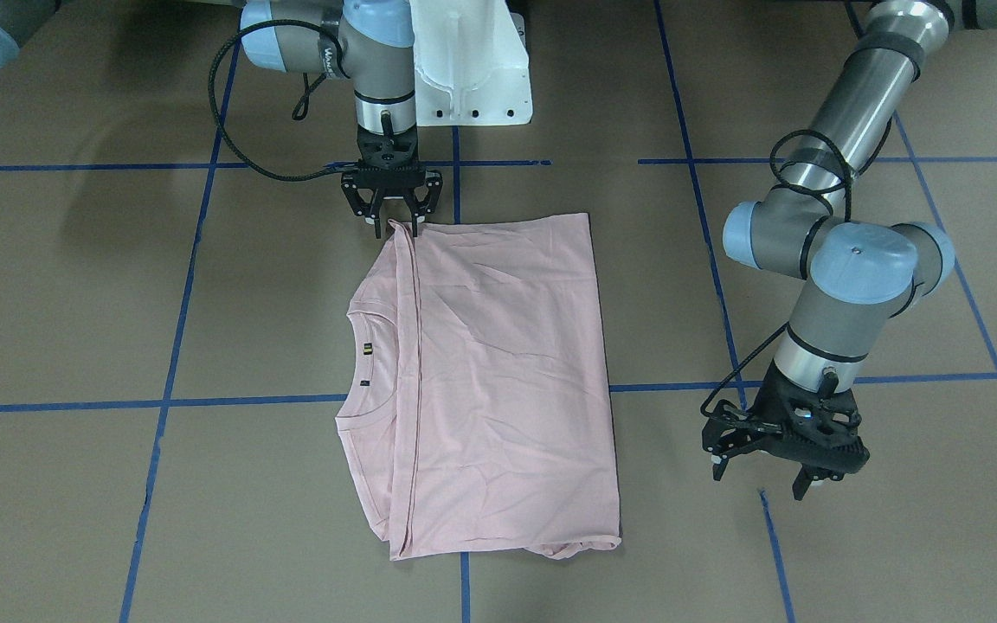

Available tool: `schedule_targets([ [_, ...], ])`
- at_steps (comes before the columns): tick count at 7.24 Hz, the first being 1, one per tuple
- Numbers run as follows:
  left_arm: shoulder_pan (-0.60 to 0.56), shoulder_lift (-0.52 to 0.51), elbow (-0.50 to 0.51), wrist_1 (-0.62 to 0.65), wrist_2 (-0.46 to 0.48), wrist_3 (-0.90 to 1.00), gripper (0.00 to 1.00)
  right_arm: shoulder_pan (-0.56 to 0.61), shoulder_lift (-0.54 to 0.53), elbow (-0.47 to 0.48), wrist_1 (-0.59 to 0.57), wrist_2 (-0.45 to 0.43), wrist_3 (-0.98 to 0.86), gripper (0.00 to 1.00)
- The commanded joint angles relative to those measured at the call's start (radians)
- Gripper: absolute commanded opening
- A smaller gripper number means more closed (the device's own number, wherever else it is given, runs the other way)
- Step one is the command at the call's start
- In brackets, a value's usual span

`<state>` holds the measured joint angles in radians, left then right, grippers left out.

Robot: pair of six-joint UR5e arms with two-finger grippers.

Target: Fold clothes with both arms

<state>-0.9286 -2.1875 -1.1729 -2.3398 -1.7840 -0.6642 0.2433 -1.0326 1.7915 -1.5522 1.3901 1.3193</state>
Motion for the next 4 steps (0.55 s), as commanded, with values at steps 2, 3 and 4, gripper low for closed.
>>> schedule_targets([
  [2, -0.001, 0.002, -0.001, 0.002, 0.000, 0.000, 1.00, -0.002, 0.006, 0.002, 0.000, -0.002, -0.045, 0.00],
  [3, 0.000, 0.002, -0.002, 0.002, 0.000, 0.000, 1.00, 0.005, 0.006, 0.003, 0.000, -0.002, -0.045, 0.00],
  [4, 0.000, 0.002, -0.002, 0.002, 0.000, -0.002, 1.00, 0.008, 0.005, 0.011, -0.002, -0.002, -0.045, 0.00],
])
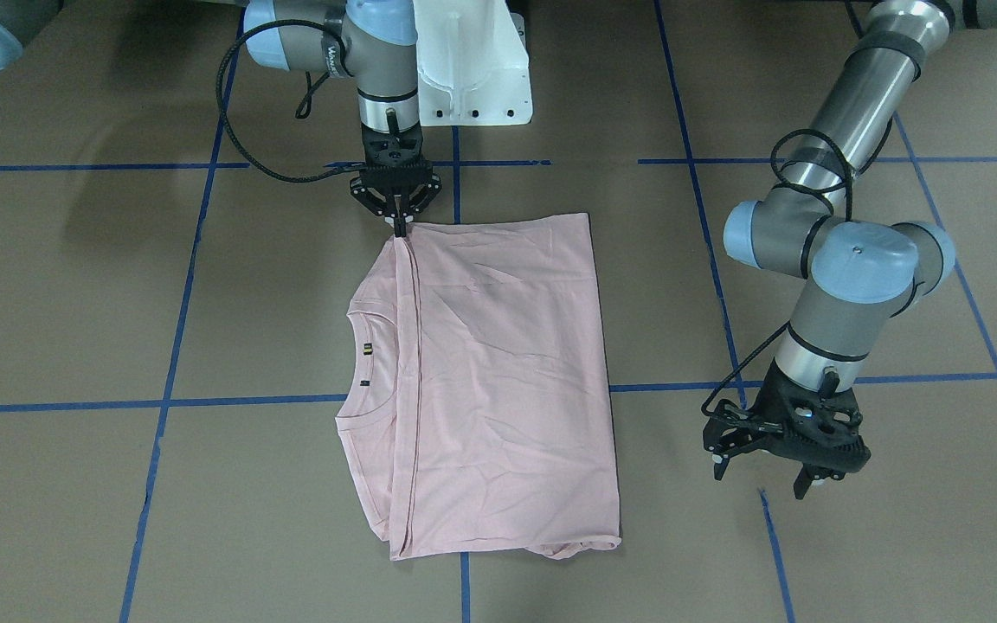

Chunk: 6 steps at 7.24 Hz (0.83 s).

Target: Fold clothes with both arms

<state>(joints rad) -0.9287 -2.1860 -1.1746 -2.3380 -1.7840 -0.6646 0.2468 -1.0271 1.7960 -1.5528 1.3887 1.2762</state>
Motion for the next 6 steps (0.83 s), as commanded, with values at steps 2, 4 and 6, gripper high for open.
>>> schedule_targets([
  [2, 0.001, 0.000, 0.000, 0.000, 0.000, -0.001, 1.00, 0.015, -0.028, 0.032, -0.001, -0.005, 0.003, 0.00],
  [4, 0.002, 0.000, 0.001, -0.001, 0.000, -0.003, 1.00, -0.029, -0.120, 0.083, 0.000, -0.049, 0.034, 0.00],
  [6, 0.002, 0.000, 0.001, -0.001, 0.000, -0.003, 1.00, -0.090, -0.140, 0.086, 0.002, -0.109, 0.179, 0.21],
])
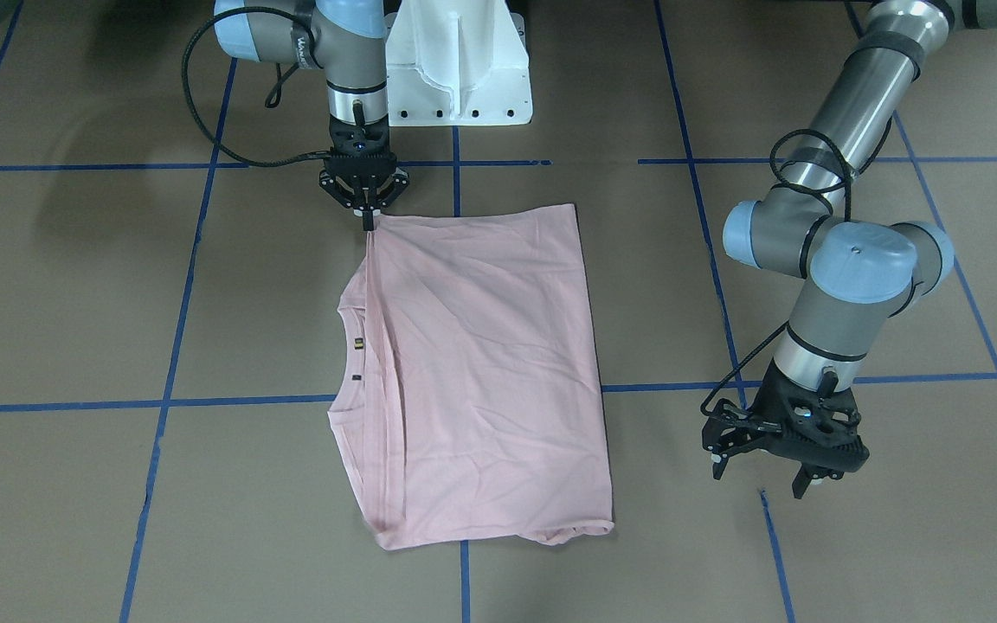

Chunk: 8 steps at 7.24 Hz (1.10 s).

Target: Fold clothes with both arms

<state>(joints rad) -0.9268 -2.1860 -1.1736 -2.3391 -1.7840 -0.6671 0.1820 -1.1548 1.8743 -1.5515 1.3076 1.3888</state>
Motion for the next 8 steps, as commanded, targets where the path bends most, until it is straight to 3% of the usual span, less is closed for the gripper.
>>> schedule_targets([
  [1, 0.000, 0.000, -0.001, 0.000, 0.000, 0.000, 1.00, -0.030, 0.000, 0.008, 0.001, -0.024, 0.062, 0.99],
  [3, 0.002, 0.000, -0.018, 0.004, -0.002, -0.017, 1.00, 0.026, -0.008, 0.077, 0.013, 0.036, 0.036, 1.00],
  [4, 0.023, 0.024, -0.068, 0.006, -0.014, -0.088, 1.00, 0.063, -0.014, 0.088, 0.092, 0.056, 0.039, 1.00],
  [5, 0.057, 0.067, -0.156, 0.004, -0.075, -0.191, 1.00, 0.106, -0.057, 0.091, 0.216, 0.126, 0.055, 1.00],
  [6, 0.110, 0.122, -0.258, 0.000, -0.078, -0.364, 1.00, 0.122, -0.103, 0.091, 0.303, 0.137, 0.108, 1.00],
  [8, 0.309, 0.289, -0.534, 0.000, 0.004, -0.672, 1.00, 0.139, -0.129, 0.092, 0.346, 0.136, 0.153, 1.00],
])
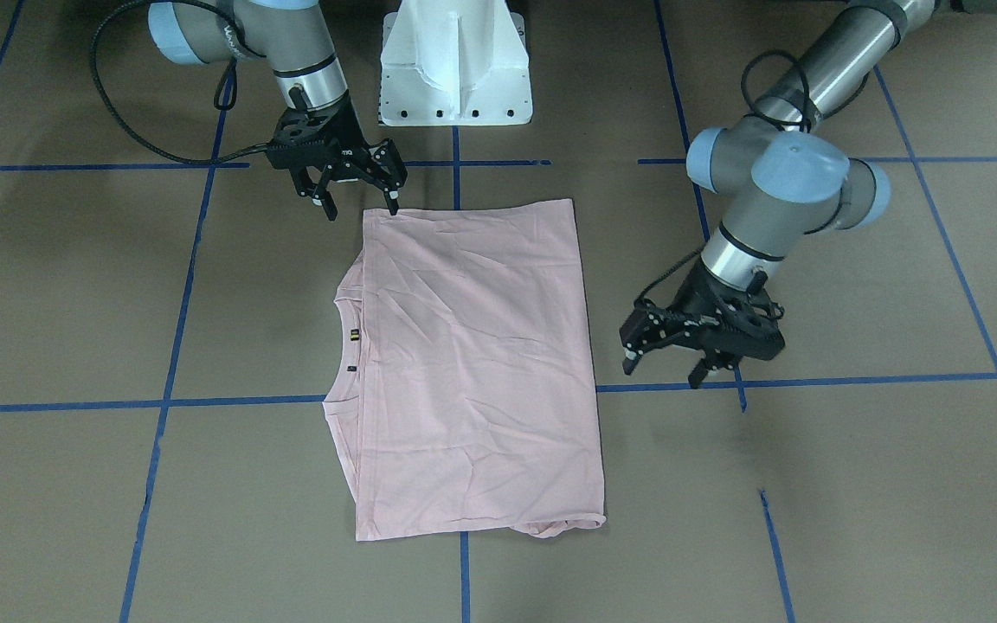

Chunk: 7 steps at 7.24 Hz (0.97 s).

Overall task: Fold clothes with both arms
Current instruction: 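Lower the left gripper to the shirt's nearest corner while the right gripper holds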

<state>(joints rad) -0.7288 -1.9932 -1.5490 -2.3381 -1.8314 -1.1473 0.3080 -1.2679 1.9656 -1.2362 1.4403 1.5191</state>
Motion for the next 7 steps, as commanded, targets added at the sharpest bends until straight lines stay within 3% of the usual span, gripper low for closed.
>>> schedule_targets([
  [1, 0.217, 0.164, -0.246, -0.001, 0.148, -0.318, 1.00, 0.019, -0.016, 0.001, 0.031, 0.003, 0.023, 1.00],
  [3, 0.354, 0.238, -0.302, 0.002, 0.277, -0.541, 0.69, 0.022, -0.018, -0.001, 0.029, 0.000, 0.023, 1.00],
  [4, 0.412, 0.241, -0.303, 0.002, 0.334, -0.610, 0.61, 0.022, -0.018, -0.001, 0.030, 0.000, 0.023, 1.00],
  [7, 0.448, 0.241, -0.298, 0.017, 0.353, -0.644, 0.54, 0.023, -0.018, -0.001, 0.031, -0.001, 0.024, 1.00],
])
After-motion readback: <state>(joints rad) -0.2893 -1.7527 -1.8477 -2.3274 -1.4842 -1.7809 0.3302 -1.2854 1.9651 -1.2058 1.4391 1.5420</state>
